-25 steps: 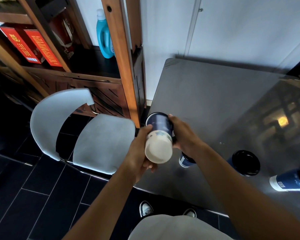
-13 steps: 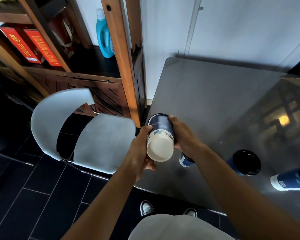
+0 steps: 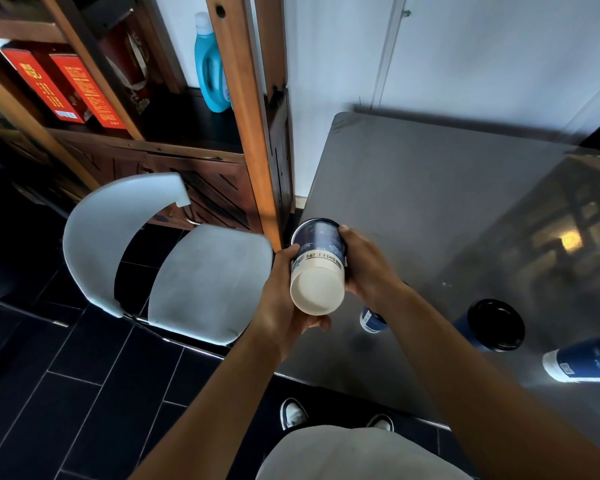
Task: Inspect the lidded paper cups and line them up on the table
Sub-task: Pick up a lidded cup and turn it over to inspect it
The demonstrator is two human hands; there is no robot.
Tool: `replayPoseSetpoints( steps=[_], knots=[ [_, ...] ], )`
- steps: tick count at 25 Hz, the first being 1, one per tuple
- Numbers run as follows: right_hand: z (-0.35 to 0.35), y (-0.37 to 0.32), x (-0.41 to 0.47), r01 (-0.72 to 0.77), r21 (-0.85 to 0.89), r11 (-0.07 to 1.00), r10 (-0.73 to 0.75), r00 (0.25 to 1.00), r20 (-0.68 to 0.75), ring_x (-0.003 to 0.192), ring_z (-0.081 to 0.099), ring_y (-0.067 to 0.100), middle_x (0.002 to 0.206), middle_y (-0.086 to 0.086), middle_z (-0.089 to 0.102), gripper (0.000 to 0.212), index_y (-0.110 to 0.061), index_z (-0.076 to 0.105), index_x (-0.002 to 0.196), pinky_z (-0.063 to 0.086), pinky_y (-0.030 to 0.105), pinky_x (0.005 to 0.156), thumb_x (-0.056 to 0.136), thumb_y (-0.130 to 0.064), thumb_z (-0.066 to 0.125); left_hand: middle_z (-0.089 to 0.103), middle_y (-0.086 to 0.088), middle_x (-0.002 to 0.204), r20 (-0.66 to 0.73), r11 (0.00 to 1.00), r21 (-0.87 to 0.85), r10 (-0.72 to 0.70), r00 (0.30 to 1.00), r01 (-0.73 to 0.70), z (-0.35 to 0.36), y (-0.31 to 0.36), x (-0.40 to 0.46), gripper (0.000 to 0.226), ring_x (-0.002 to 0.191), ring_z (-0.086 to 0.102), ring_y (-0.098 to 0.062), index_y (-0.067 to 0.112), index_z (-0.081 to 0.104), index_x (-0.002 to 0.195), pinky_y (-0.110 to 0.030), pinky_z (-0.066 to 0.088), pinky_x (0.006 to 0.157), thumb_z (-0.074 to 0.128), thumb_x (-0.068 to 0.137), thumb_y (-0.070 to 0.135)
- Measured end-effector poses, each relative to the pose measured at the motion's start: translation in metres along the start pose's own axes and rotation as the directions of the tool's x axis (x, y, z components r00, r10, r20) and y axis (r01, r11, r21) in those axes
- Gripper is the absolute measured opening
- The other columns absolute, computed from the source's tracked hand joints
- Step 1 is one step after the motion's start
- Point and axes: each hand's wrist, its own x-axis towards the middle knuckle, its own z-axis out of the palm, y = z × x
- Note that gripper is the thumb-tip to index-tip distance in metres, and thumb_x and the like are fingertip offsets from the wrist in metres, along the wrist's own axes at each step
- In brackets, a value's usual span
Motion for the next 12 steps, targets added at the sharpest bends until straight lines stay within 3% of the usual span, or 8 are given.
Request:
replayPoseSetpoints(
  steps=[2, 4, 6, 8, 10, 12],
  knots=[
    [0.001, 0.0, 0.0, 0.009, -0.007, 1.0, -0.009, 1.0, -0.004, 0.089, 0.061, 0.037, 0.105, 0.021, 0.063, 0.059, -0.007, 0.055, 0.124, 0.046, 0.053, 0.082, 0.088, -0.052, 0.046, 0.064, -0.019, 0.085, 0.006, 0.999, 0.033, 0.0, 1.0, 0.0, 0.001, 0.0, 0.0, 0.06, 0.06, 0.064, -0.024, 0.005, 0.063, 0.116, -0.027, 0.045, 0.045, 0.04, 0.097, 0.057],
    [-0.001, -0.001, 0.001, 0.026, -0.071, 0.997, -0.026, 1.0, 0.002, 0.085, 0.063, 0.037, 0.101, 0.021, 0.064, 0.052, -0.013, 0.056, 0.113, 0.05, 0.052, 0.077, 0.085, -0.054, 0.045, 0.068, -0.017, 0.082, -0.043, 0.994, 0.107, -0.007, 0.999, 0.012, -0.001, -0.001, 0.002, 0.058, 0.061, 0.065, -0.023, 0.008, 0.066, 0.114, -0.027, 0.046, 0.048, 0.041, 0.096, 0.058],
    [-0.007, -0.003, 0.0, 0.095, -0.234, 0.968, -0.094, 0.995, 0.014, 0.073, 0.063, 0.03, 0.092, 0.014, 0.062, 0.033, -0.02, 0.054, 0.1, 0.054, 0.034, 0.059, 0.098, -0.05, 0.039, 0.07, -0.012, 0.075, -0.1, 0.983, 0.181, -0.023, 0.995, 0.041, -0.004, 0.0, 0.002, 0.055, 0.059, 0.066, -0.022, 0.01, 0.067, 0.111, -0.028, 0.046, 0.049, 0.043, 0.094, 0.056],
    [-0.012, -0.005, 0.001, 0.189, -0.44, 0.878, -0.194, 0.98, 0.036, 0.06, 0.057, 0.022, 0.084, 0.009, 0.058, 0.03, -0.021, 0.054, 0.101, 0.043, 0.022, 0.041, 0.106, -0.043, 0.034, 0.071, -0.009, 0.073, -0.098, 0.973, 0.224, -0.031, 0.995, 0.052, -0.007, 0.002, 0.001, 0.053, 0.058, 0.067, -0.022, 0.01, 0.068, 0.108, -0.028, 0.047, 0.051, 0.044, 0.094, 0.056],
    [-0.013, -0.004, 0.004, 0.243, -0.515, 0.822, -0.254, 0.966, 0.05, 0.059, 0.056, 0.022, 0.087, 0.009, 0.06, 0.031, -0.019, 0.056, 0.106, 0.041, 0.023, 0.04, 0.107, -0.042, 0.035, 0.072, -0.009, 0.077, -0.05, 0.973, 0.226, -0.032, 0.998, 0.042, -0.007, 0.003, -0.002, 0.053, 0.06, 0.069, -0.022, 0.013, 0.068, 0.112, -0.028, 0.05, 0.05, 0.051, 0.092, 0.06],
    [-0.009, -0.002, 0.002, 0.236, -0.472, 0.85, -0.24, 0.969, 0.053, 0.055, 0.056, 0.023, 0.086, 0.012, 0.06, 0.033, -0.019, 0.056, 0.104, 0.04, 0.024, 0.038, 0.107, -0.044, 0.035, 0.073, -0.009, 0.076, -0.021, 0.988, 0.155, -0.023, 1.0, 0.026, -0.003, 0.003, -0.005, 0.053, 0.058, 0.069, -0.022, 0.013, 0.066, 0.117, -0.027, 0.05, 0.047, 0.057, 0.089, 0.057]
  ],
)
